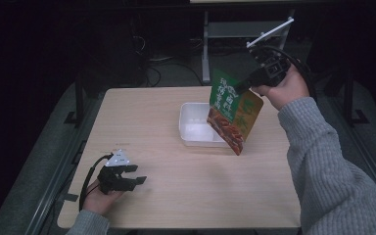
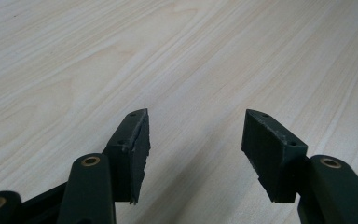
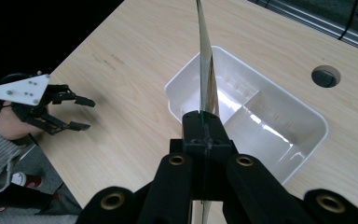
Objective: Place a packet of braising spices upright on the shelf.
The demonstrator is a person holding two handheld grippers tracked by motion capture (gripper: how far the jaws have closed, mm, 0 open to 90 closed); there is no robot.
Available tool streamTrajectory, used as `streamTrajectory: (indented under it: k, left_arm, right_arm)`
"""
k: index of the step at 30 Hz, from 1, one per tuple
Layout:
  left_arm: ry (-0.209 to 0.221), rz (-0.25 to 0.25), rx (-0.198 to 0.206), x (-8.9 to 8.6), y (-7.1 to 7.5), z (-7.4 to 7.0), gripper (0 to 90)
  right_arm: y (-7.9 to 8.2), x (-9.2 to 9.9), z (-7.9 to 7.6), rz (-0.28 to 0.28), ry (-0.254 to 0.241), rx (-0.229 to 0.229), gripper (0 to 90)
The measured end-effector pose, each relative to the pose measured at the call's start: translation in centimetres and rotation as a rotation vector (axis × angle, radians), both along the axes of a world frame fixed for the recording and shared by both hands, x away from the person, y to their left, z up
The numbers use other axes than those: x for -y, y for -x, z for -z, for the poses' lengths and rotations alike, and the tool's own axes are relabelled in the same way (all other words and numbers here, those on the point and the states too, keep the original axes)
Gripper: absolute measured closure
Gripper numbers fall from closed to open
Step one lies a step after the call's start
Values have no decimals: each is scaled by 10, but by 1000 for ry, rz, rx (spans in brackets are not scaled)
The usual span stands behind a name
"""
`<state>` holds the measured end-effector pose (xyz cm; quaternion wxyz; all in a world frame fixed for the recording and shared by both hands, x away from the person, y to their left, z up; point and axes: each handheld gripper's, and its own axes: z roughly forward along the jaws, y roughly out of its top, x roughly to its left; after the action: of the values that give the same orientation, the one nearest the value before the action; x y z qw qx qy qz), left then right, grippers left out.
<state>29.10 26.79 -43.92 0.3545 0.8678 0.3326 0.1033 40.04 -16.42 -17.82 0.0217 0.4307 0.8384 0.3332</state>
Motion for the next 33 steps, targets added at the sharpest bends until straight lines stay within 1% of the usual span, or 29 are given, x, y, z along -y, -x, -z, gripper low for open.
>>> streamTrajectory:
  k: [2, 4, 5, 14, 17, 21, 22, 23, 26, 29, 31, 33]
  left_arm:
    - [0, 0, -1, 0, 0, 0, 411]
    - [1, 1, -2, 0, 0, 0, 411]
    - [1, 1, 0, 0, 0, 0, 411]
    - [3, 1, -1, 0, 0, 0, 410]
    - [5, 1, 0, 0, 0, 0, 409]
    - [10, 1, 4, 0, 0, -1, 407]
    - [10, 1, 4, 0, 0, -1, 407]
    - [11, 0, 5, -1, 0, -1, 406]
    - [12, -1, 7, -1, 0, -1, 406]
    - [12, -2, 8, -2, 0, -1, 405]
    - [15, -3, 7, -2, 0, -1, 404]
    - [12, 0, 7, -1, 0, -1, 403]
  right_arm:
    - [-6, 1, 1, 16, 7, -2, 900]
    - [-7, 1, 1, 22, 7, -3, 900]
    - [-11, 3, 2, 34, 12, -6, 900]
    - [-24, 7, 3, 75, 31, -3, 900]
    - [-29, 7, 6, 87, 39, 0, 900]
    - [-39, 8, 11, 117, 47, -5, 900]
    - [-39, 8, 11, 117, 47, -5, 900]
    - [-43, 9, 12, 130, 52, -3, 900]
    - [-47, 9, 15, 139, 56, -4, 900]
    - [-53, 9, 17, 150, 69, -7, 900]
    - [-55, 9, 17, 153, 73, -9, 900]
    - [-59, 6, 18, 159, 98, -7, 900]
